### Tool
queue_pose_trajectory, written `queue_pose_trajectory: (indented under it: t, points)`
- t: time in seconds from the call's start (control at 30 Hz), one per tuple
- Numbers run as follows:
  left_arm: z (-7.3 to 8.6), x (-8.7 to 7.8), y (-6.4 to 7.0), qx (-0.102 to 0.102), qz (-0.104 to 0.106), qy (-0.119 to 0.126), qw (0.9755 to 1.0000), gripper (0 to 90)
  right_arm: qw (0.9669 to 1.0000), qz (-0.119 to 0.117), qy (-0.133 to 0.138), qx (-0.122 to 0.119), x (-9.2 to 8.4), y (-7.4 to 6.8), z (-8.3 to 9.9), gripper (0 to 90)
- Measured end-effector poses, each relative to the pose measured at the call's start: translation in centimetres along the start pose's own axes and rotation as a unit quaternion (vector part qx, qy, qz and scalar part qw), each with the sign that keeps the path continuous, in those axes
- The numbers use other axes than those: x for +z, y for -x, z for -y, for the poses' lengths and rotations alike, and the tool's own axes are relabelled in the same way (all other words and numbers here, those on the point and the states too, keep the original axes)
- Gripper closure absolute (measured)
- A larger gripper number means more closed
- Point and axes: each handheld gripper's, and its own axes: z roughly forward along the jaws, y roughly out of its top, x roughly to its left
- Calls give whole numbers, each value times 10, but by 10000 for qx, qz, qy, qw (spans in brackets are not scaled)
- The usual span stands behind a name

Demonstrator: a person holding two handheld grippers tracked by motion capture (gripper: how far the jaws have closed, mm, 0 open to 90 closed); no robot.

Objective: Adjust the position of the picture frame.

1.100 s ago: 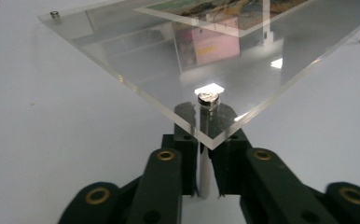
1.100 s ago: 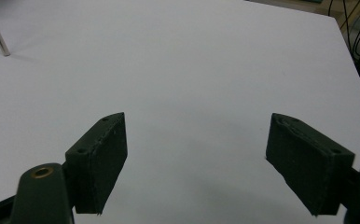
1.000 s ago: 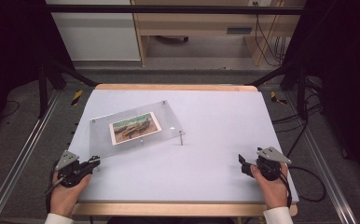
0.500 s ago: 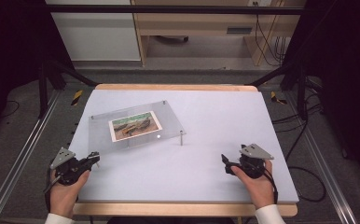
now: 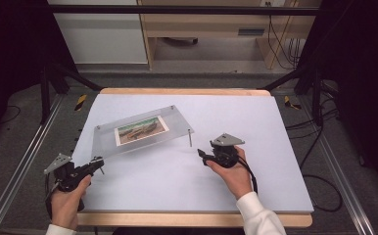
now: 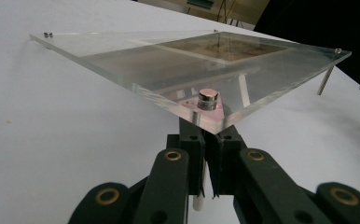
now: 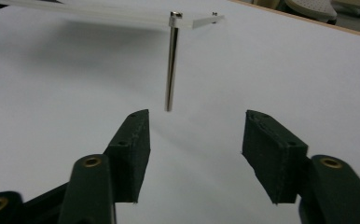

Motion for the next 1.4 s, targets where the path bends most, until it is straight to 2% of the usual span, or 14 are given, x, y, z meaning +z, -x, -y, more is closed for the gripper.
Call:
queue_pose_trajectory:
  t: [0.03,0.07,0.13,0.27,0.57,0.63,0.73,0.93,1.4]
  points:
    - [0,0,0,0,0,0,10000,844,10000,0,0,0,0,0,0,450]
    - [0,0,0,-7,29,10,10000,844,10000,-34,-9,-17,11,-1,-5,483]
    - [-1,-1,1,-6,44,7,10000,844,10000,-94,1,-9,17,-1,-8,501]
    - [-1,-1,0,-22,70,21,10000,843,9994,-324,56,51,37,-5,-20,563]
    - [-1,-1,0,-25,65,23,10000,844,9985,-476,133,255,58,-2,-31,668]
    - [-1,-1,0,-16,55,15,10000,844,9983,-511,153,253,61,-2,-33,706]
    - [-1,-1,0,-8,44,5,10000,844,9974,-561,227,381,64,1,-34,762]
    - [-1,-1,0,19,20,-5,10000,844,9963,-654,373,410,68,4,-33,836]
    - [0,5,1,185,6,-54,9998,809,9961,-728,299,407,67,4,-33,848]
